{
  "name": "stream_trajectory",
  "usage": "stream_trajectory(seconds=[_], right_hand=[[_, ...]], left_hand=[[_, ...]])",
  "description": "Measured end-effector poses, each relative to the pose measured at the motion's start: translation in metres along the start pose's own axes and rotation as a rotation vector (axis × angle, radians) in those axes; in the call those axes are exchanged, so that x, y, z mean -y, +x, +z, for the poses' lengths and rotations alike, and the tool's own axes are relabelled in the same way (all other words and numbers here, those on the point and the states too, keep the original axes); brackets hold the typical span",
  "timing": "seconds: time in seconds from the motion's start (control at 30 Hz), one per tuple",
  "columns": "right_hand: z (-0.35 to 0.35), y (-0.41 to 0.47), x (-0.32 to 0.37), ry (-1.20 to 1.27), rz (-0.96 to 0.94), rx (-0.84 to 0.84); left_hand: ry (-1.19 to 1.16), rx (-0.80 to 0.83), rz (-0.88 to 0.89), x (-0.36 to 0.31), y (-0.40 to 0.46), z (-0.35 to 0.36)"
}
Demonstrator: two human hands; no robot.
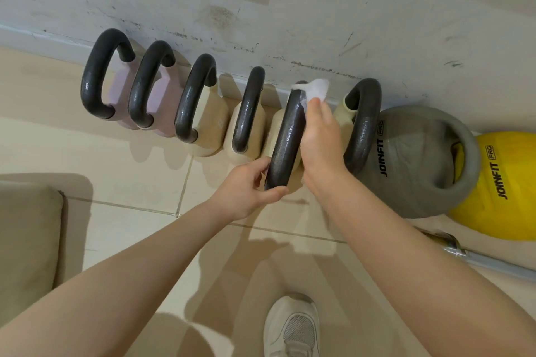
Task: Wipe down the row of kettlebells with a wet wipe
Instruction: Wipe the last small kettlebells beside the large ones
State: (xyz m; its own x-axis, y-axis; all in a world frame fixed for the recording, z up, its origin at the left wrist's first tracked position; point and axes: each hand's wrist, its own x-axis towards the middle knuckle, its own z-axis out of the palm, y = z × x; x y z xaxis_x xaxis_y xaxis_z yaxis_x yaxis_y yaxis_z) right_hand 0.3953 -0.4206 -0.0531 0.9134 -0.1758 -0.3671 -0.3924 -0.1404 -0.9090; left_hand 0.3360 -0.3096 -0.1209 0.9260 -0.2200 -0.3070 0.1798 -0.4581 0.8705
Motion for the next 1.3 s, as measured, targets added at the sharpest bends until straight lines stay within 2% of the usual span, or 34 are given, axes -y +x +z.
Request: stream_trajectory(seconds=[0.13, 0.3, 0.47, 0.6, 0.67, 0.87, 1.03, 1.1, 1.2, 1.3], right_hand=[[-0.004, 0.026, 0.005, 0.016, 0.055, -0.046], [-0.006, 0.002, -0.012, -0.036, -0.035, 0.075], [-0.015, -0.015, -0.039, 0.056, -0.022, 0.228], [-0.019, 0.001, -0.032, 0.148, 0.12, 0.269], [-0.015, 0.01, -0.02, 0.09, 0.166, 0.234], [-0.026, -0.021, -0.043, -0.138, -0.127, 0.308], [-0.031, -0.031, -0.082, -0.59, -0.414, 0.308], [-0.034, -0.033, -0.088, -0.734, -0.466, 0.288], [-0.044, -0.031, -0.083, -0.786, -0.494, 0.22], [-0.049, -0.027, -0.067, -0.677, -0.539, 0.065]], left_hand=[[-0.018, -0.031, 0.011, -0.009, 0.005, 0.004], [-0.029, -0.06, -0.006, -0.023, 0.023, -0.002], [-0.023, -0.092, -0.029, -0.035, 0.037, -0.002], [-0.022, -0.076, -0.034, -0.038, 0.038, 0.002], [-0.037, -0.068, -0.049, -0.039, 0.037, 0.002], [-0.158, -0.032, -0.106, -0.044, 0.035, 0.001], [-0.363, -0.016, -0.178, -0.042, 0.03, 0.0], [-0.411, 0.001, -0.193, -0.045, 0.028, -0.001], [-0.266, -0.022, -0.105, -0.046, 0.025, 0.003], [-0.074, -0.142, 0.071, -0.051, 0.021, 0.007]])
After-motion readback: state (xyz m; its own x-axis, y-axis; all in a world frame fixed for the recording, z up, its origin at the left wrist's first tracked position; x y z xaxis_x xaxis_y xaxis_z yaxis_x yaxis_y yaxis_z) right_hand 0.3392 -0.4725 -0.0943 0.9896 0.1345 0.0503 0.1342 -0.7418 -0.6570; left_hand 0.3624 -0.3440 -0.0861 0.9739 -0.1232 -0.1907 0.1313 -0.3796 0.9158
